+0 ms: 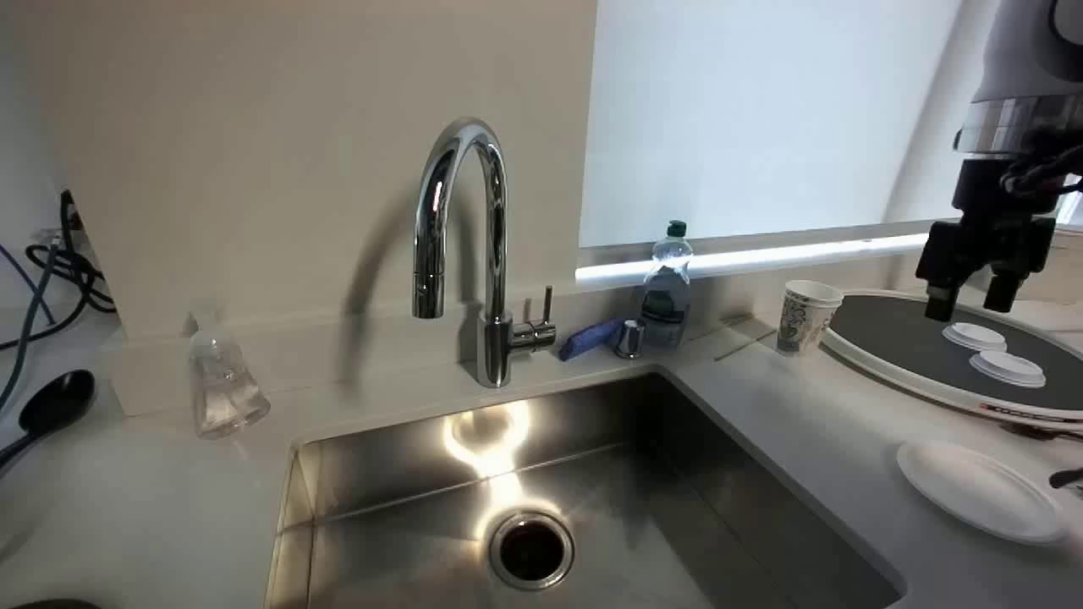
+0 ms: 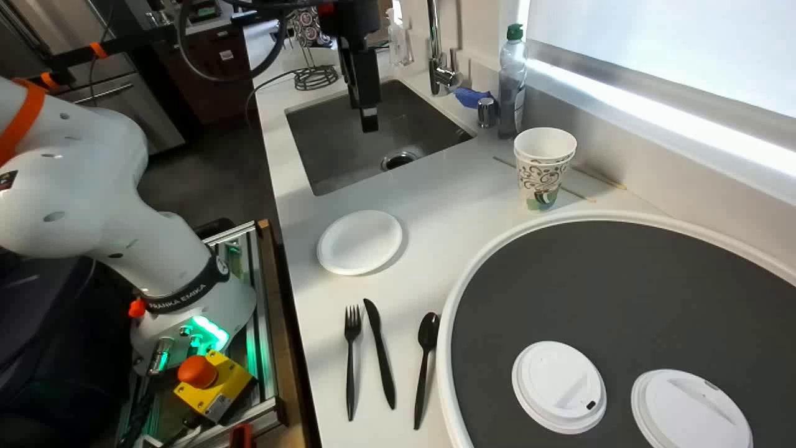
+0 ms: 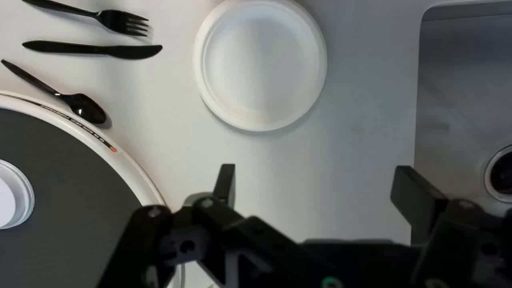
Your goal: Unstack the cups
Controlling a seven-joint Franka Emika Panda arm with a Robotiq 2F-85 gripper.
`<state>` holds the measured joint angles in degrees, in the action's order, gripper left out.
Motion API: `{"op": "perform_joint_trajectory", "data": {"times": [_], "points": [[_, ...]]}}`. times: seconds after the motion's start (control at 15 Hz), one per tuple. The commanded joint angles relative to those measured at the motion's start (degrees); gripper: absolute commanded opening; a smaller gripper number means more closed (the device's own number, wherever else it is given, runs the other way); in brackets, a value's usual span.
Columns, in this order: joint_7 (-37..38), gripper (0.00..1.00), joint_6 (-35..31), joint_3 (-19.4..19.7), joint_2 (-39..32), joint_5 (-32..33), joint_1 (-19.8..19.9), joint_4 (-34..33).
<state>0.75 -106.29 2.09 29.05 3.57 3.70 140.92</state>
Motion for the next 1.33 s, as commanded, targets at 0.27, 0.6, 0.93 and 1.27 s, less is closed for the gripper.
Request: {"op": "perform_joint_trajectory", "data": {"times": [0.27,0.6,0.93,1.27], "points": [[0.04,1.0,0.11,0.11,-0.02,0.05,-0.12,-0.09],[0.04,1.0,0.11,0.11,-0.02,0.05,-0.12,-0.09],[-1.08,1.0,-20.35,-1.51,-6.8,-1.21,-3.15,-0.43],[-5.52,1.0,-39.95,-1.47,-14.96,-0.87,-4.96,-0.82]]}}
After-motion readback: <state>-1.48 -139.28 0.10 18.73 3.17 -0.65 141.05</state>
